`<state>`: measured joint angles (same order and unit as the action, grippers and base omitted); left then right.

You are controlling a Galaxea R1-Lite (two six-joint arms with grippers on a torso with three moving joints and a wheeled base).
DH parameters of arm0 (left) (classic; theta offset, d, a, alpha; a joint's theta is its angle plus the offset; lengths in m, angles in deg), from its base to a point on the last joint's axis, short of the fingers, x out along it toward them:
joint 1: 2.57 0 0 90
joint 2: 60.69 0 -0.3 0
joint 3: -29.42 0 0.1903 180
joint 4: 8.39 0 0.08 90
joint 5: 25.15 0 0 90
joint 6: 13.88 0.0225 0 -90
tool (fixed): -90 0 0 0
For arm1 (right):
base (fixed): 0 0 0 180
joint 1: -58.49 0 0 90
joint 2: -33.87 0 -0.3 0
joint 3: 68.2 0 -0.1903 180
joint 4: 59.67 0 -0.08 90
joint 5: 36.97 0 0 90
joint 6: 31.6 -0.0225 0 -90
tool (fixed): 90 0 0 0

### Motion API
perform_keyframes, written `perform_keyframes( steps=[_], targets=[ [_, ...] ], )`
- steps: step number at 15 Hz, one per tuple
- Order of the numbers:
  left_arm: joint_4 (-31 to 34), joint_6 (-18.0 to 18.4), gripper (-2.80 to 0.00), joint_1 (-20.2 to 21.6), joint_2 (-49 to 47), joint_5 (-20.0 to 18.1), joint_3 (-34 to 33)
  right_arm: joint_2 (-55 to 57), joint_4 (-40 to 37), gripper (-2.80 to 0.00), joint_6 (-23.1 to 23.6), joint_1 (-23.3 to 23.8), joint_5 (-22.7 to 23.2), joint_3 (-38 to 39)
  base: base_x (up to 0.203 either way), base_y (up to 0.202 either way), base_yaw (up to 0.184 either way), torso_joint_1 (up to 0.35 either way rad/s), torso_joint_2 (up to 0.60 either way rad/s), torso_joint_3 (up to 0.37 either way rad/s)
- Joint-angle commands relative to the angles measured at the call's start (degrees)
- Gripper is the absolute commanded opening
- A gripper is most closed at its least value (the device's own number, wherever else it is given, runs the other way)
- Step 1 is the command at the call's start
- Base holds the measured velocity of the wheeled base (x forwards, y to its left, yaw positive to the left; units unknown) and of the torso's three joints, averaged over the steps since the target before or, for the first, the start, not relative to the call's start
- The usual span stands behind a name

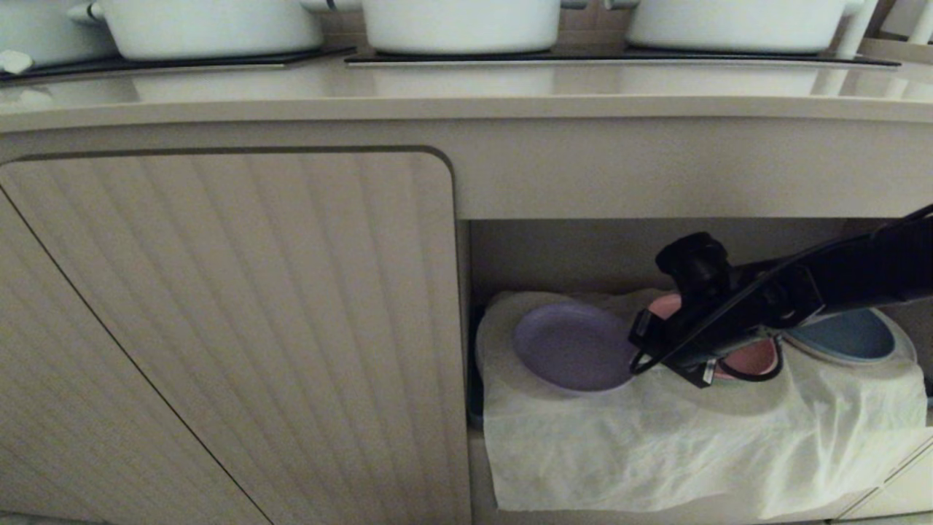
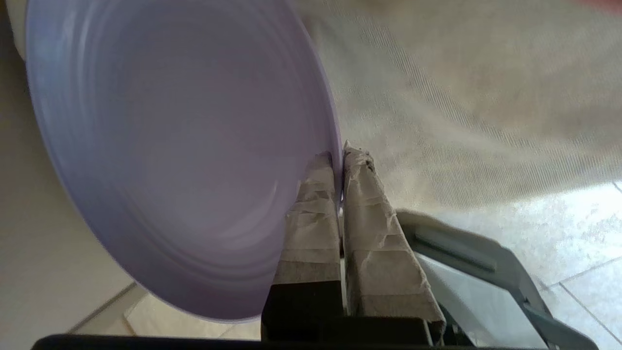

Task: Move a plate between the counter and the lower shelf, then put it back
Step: Put the plate in the cupboard

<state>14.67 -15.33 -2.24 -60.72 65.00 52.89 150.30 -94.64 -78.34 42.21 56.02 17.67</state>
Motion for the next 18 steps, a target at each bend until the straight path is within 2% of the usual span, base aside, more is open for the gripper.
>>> perform_keyframes(
  steps=[1, 8, 15, 18],
  targets=[
    [-0.05, -0.04, -2.8, 0.02, -0.06, 0.02, -0.01, 1.85, 0.03, -2.8, -0.28, -0.63, -0.55, -1.84, 0.0, 0.0, 0.0, 0.0, 0.0, 0.0],
    [-0.05, -0.04, -2.8, 0.02, -0.06, 0.02, -0.01, 4.79, -0.43, -2.8, -2.92, -2.73, -1.5, -5.97, 0.0, 0.0, 0.0, 0.0, 0.0, 0.0],
    [-0.05, -0.04, -2.8, 0.02, -0.06, 0.02, -0.01, 7.15, -0.25, -2.8, -3.33, -3.34, -1.81, -7.53, 0.0, 0.0, 0.0, 0.0, 0.0, 0.0],
    [-0.05, -0.04, -2.8, 0.02, -0.06, 0.02, -0.01, 10.31, -2.49, -2.8, -5.13, -3.55, -6.3, -12.08, 0.0, 0.0, 0.0, 0.0, 0.0, 0.0]
  ],
)
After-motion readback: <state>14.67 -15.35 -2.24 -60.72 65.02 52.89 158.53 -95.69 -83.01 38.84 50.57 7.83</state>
